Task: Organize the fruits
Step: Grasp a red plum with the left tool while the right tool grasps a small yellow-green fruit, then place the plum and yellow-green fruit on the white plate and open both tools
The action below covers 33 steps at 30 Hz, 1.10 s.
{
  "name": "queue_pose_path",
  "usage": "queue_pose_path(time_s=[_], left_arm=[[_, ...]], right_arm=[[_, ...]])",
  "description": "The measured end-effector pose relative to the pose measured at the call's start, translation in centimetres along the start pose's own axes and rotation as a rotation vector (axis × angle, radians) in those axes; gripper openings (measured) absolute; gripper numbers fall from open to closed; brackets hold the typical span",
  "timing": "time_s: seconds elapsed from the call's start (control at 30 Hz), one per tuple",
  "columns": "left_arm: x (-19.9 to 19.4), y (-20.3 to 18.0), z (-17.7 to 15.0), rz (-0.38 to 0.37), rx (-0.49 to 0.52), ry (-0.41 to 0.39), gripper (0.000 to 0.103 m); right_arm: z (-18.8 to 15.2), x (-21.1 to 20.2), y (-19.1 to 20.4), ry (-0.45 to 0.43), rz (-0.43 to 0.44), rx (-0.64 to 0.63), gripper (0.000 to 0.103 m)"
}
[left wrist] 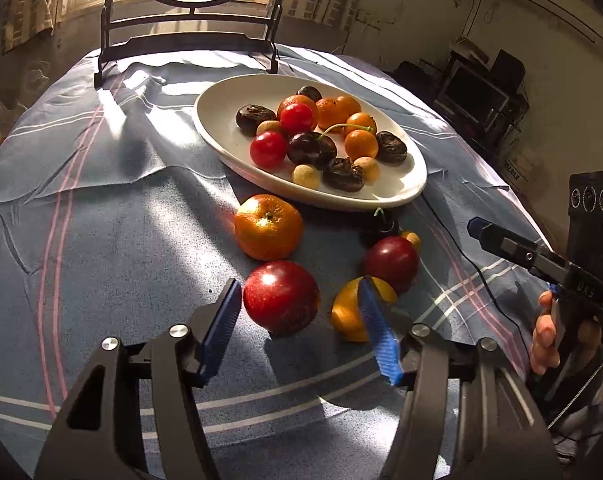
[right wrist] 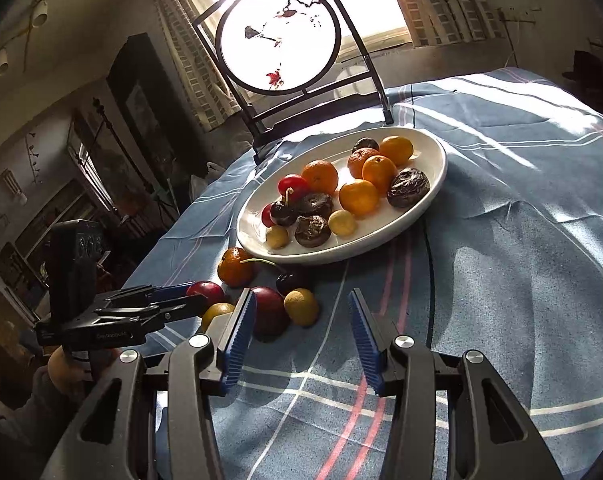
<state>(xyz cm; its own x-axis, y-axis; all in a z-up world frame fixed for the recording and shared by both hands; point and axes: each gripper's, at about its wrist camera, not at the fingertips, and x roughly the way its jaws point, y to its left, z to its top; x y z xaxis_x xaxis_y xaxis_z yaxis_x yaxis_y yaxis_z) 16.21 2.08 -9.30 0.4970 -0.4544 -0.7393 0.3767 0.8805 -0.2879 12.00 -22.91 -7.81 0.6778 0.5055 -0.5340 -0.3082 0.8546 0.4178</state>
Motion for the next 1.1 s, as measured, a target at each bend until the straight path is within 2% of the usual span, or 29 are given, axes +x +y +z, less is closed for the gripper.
queue_pose_path(time_s=[0.07,0.1,0.13,0.17,0.3,0.4,0.53,0.6,0.8,0.83,0.9,1.1], left_arm=[[0.3,0.9,0.1,-0.022,-0.051,0.016,0.069],[0.3,1.1,0.1,-0.019,-0.065,0.013,0.062],[0.1,1.2,0.0,-0.015,-0.068,0.005,0.044],[0.0,1.1,-0.1,-0.011,-0.063,0.001,0.037],[-1.5,0.5,-1.1,0.04,-0.047,-0.05,0.037],[-3.1,-0.3,-2.1,0.11,-0.019,-0.101,0.037],[-4.9,-0.4,-2.8,0.125,-0.012,-0.133,0.037],[-5.3,-0.4,-3.1,0.119,-0.013,-0.133,0.037],[-5.4,-0.1,-3.4,0.107,-0.024,-0.136,0.037],[-5.3,0.0,-3.4,0.105,-0.027,-0.136,0.037],[-5.3,0.0,-3.5,0.103,-0.03,-0.138,0.037],[-5.8,-0.1,-3.6,0.106,-0.03,-0.156,0.037]], right_arm=[[0.0,0.0,0.0,-0.001,0.0,0.001,0.048],[0.0,0.0,0.0,-0.002,0.0,0.002,0.048],[0.0,0.0,-0.1,-0.001,0.0,0.002,0.048],[0.0,0.0,-0.1,0.0,0.0,0.001,0.048],[-0.1,0.5,0.4,0.035,-0.021,-0.024,0.048],[-0.1,2.0,1.2,0.112,-0.076,-0.072,0.048],[0.1,4.7,2.2,0.211,-0.178,-0.154,0.043],[0.4,5.6,2.6,0.235,-0.192,-0.182,0.042],[1.4,7.4,4.2,0.279,-0.201,-0.267,0.04],[1.5,7.6,4.3,0.288,-0.2,-0.273,0.036],[1.7,7.9,4.3,0.316,-0.176,-0.264,0.026],[1.3,6.6,3.9,0.29,-0.141,-0.214,0.025]])
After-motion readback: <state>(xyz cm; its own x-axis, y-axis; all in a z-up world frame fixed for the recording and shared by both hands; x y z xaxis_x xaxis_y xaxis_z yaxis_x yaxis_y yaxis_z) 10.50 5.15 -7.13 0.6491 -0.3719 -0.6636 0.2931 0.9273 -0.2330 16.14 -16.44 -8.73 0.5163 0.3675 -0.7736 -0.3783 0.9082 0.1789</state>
